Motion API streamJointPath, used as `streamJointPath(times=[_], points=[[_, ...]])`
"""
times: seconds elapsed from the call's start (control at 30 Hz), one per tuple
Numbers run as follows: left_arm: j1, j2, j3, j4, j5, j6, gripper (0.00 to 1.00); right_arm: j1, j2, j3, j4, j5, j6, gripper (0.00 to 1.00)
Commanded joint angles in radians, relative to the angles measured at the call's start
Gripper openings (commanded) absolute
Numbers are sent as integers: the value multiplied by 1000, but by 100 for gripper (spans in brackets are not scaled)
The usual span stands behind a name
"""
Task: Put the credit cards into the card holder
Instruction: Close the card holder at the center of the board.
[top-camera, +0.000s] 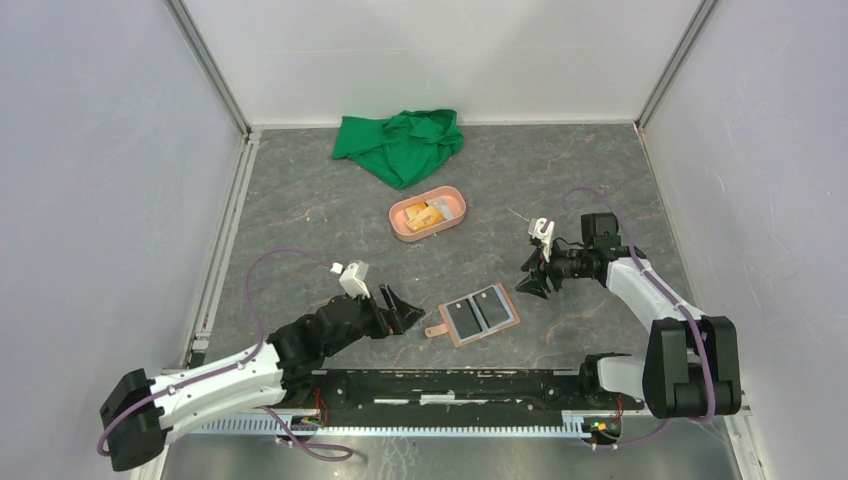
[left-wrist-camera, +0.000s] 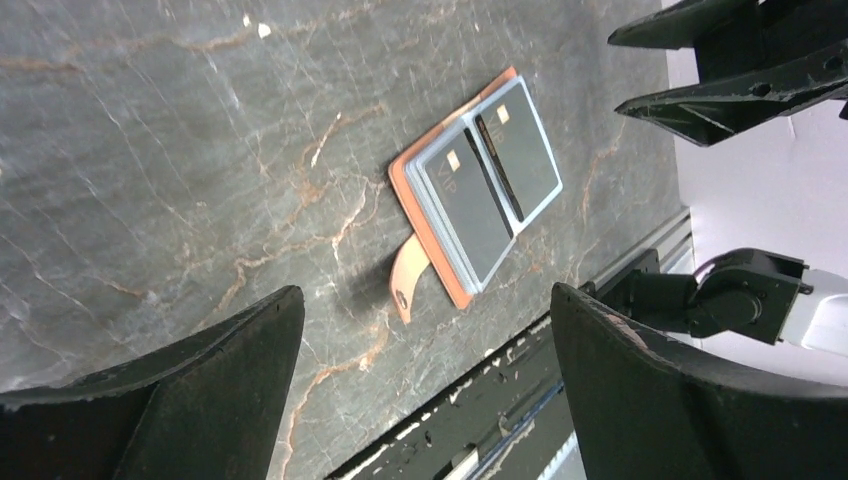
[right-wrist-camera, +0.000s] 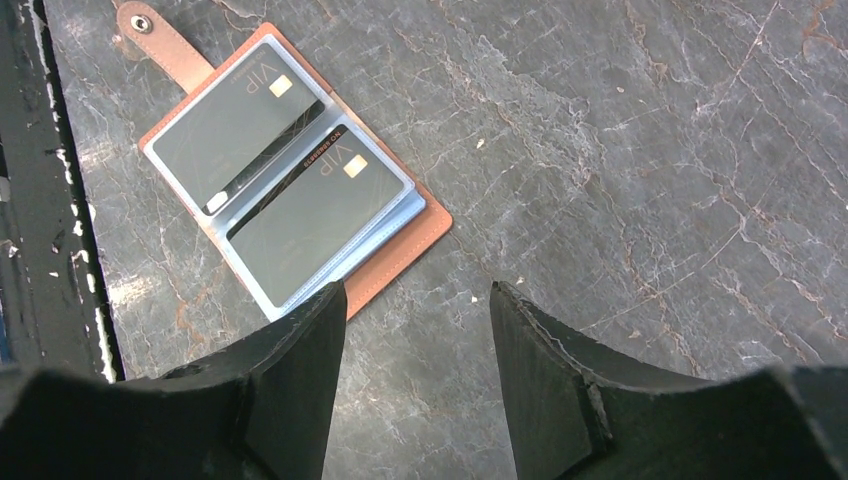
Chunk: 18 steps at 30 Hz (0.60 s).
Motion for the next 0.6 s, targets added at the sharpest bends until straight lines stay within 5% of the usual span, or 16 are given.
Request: streamJointPath(times=[0.0,0.57], points=[[2,32,10,44,75,-95,97,-5,-34,-8,-6,43,-33,61],[0,519,85,230,210,-202,55,-5,20,-5,5,49,6,61]])
